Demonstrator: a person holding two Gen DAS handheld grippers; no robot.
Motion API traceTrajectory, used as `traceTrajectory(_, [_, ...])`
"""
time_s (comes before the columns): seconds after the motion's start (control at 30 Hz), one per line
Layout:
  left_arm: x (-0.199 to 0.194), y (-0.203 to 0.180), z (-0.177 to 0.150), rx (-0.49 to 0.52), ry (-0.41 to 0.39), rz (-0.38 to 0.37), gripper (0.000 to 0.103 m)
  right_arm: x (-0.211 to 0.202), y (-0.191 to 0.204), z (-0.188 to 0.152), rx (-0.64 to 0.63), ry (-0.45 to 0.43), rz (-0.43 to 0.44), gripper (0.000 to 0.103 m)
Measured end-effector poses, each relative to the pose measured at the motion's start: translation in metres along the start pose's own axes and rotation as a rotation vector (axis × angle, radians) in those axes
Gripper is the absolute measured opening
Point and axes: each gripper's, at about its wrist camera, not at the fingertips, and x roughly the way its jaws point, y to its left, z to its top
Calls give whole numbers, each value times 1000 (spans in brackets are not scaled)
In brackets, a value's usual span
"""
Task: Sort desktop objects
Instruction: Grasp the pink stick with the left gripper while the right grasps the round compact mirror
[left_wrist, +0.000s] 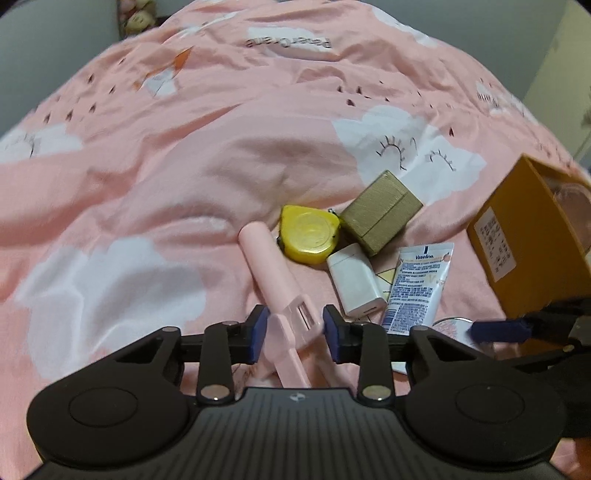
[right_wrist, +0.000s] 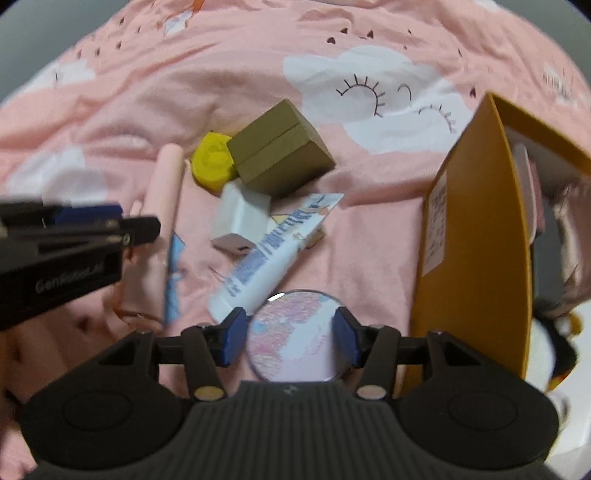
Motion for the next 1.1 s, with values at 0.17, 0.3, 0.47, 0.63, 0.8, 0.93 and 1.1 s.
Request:
traceTrajectory(0.17, [-10,17,-6,-80,5,-45,30,3,-10,-8,112,57,146,24])
traceTrajectory(0.3, [-14,24,-10,-109,-9,-31,30,-11,16,-16,-47,-20,-16,31])
traceTrajectory(0.47, [-16,30,-13,-139,-16,-34,30,-18,39,-24,-133,-57,-183,55])
traceTrajectory(0.63, [-15,38,-19,-164,-5,-32,30,-14,17,-38,117,-39,-186,56])
traceTrajectory(0.8, [-15,43,-19,-184,-6,-54,30,-7,4,-45,299,-64,-143,56])
traceTrajectory(0.93, [-14,45,-19,-193,-9,-64,30,-8,-4,-39,366,-142,-105,53])
traceTrajectory(1.1, [-13,44,-19,-205,-8,-68,36,-11,2,-36,310,-183,-102,29])
